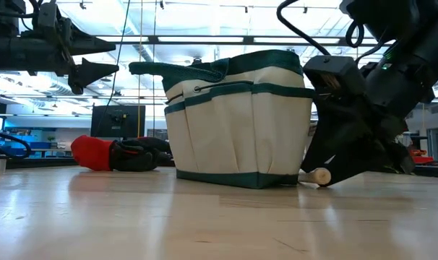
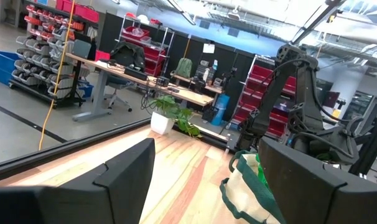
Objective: Pick & Place Garden tools in Gardening bag
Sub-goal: Put the light brown rake into the white bag
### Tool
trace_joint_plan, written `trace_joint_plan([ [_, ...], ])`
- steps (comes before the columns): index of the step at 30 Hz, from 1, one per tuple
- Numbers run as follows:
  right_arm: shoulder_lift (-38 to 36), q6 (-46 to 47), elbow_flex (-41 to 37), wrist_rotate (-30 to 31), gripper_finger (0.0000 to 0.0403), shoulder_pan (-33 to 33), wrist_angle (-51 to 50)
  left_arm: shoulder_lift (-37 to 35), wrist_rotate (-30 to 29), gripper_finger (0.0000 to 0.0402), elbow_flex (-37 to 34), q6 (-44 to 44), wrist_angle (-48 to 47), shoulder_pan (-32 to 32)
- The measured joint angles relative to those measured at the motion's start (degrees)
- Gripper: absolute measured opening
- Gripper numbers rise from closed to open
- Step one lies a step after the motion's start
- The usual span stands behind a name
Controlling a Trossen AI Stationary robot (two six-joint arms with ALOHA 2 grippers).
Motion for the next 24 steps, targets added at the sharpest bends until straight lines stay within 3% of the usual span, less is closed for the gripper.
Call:
trace_joint_plan([
  [5, -0.1, 2.7, 0.1, -1.1, 0.0138, 0.0, -2.8, 0.0, 0.0, 0.0291, 0.0, 0.1, 0.0, 0.0],
  [15, -0.1, 2.3, 0.0, -1.7, 0.0037, 0.0, -3.1, 0.0, 0.0, 0.0291, 0.0, 0.2, 0.0, 0.0],
  [24, -0.6, 1.1, -0.1, -1.6, 0.0036, -0.7, -3.4, 0.0, 0.0, 0.0291, 0.0, 0.2, 0.0, 0.0],
])
